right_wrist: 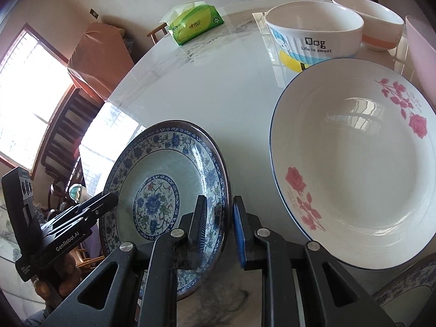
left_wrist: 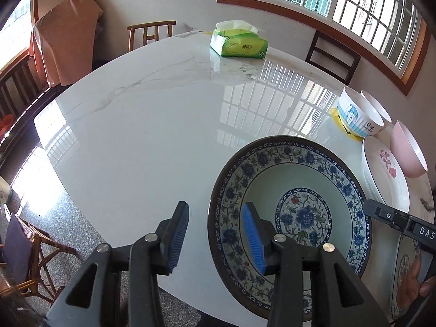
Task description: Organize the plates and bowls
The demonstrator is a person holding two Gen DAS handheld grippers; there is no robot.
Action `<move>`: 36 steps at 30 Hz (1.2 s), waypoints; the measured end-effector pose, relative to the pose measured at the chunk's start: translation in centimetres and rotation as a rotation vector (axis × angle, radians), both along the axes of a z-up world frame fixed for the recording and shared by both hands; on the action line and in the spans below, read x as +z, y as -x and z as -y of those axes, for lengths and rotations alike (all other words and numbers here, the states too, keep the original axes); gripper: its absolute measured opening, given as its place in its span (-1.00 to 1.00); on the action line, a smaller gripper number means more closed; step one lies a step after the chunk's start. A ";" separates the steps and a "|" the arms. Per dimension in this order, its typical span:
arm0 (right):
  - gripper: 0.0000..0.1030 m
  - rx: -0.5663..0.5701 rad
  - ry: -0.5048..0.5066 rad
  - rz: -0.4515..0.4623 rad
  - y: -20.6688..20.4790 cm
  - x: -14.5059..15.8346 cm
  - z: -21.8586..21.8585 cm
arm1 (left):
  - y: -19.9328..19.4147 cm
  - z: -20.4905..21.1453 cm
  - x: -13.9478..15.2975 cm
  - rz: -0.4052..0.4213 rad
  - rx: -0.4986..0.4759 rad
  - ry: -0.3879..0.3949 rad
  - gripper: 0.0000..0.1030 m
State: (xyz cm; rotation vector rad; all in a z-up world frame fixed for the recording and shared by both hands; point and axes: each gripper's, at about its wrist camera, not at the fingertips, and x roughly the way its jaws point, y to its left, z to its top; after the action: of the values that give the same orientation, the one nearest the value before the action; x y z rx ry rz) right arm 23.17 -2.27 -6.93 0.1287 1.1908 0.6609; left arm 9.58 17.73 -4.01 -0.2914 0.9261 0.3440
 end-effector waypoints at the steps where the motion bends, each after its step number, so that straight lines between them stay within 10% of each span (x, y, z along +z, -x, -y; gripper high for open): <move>1: -0.61 -0.008 -0.009 0.010 0.3 0.3 0.3 | 0.3 0.0 0.3 0.011 0.004 -0.019 -0.18; 12: -0.18 -0.190 -0.267 0.133 10.4 4.9 11.7 | 3.6 6.7 2.9 0.062 -0.197 0.045 -0.16; 21: -0.10 -0.537 -0.145 0.240 17.6 5.1 27.0 | 0.7 19.4 1.7 -0.027 -0.528 0.208 -0.07; 36: -0.10 -0.607 -0.349 0.123 15.7 -0.2 32.3 | -2.5 22.9 -1.2 -0.145 -0.525 0.314 -0.07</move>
State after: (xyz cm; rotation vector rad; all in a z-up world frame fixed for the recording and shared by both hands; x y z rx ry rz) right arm 7.50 -34.55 -7.11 0.7049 0.8436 0.3241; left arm 12.10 -5.12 -5.17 -0.3006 1.1614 -0.2704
